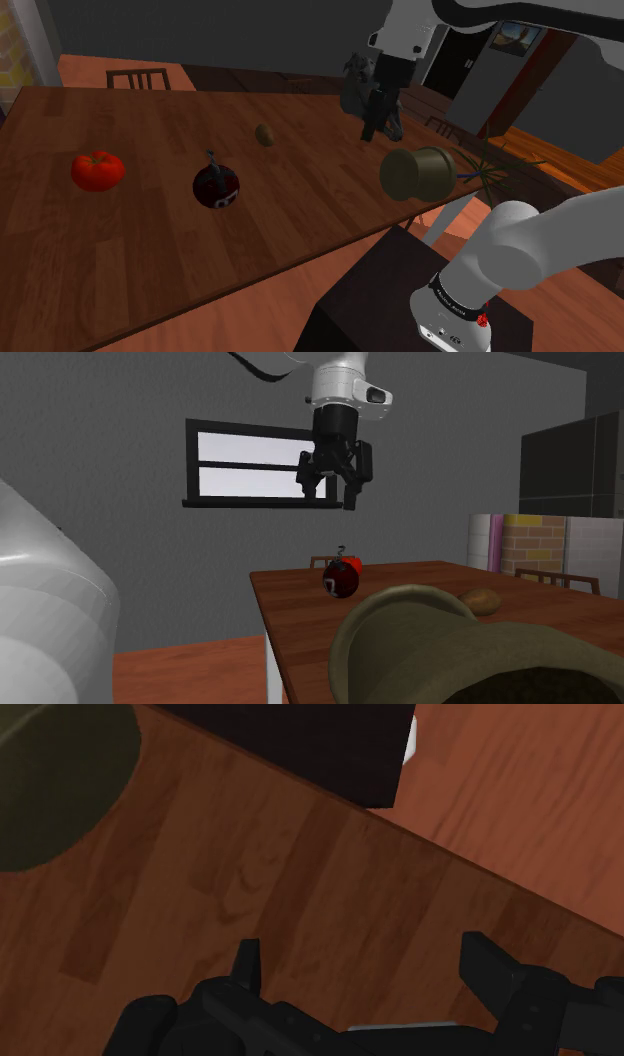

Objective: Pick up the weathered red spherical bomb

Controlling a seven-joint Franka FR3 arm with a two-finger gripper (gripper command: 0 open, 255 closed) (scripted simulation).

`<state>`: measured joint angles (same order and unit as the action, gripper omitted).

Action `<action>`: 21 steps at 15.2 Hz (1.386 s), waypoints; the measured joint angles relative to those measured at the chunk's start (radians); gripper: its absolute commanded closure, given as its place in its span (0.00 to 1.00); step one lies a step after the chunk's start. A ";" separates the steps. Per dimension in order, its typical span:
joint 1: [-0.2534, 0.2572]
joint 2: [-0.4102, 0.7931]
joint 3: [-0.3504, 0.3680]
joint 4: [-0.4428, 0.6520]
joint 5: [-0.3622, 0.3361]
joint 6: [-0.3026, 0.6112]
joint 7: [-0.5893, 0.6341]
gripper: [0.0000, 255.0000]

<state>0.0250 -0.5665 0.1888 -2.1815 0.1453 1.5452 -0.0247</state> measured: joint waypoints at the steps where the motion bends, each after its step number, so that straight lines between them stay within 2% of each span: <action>1: 0.004 0.023 0.022 0.006 0.006 0.017 0.026 0.00; 5: 0.007 0.162 0.099 0.104 0.005 0.058 0.128 0.00; 10: 0.016 0.341 0.184 0.233 -0.031 0.098 0.258 0.00; 16: 0.051 0.606 0.262 0.465 -0.131 0.101 0.426 0.00; 21: 0.127 0.843 0.289 0.702 -0.238 0.063 0.555 0.00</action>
<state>0.1517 0.2766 0.4776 -1.4799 -0.0930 1.6078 0.5302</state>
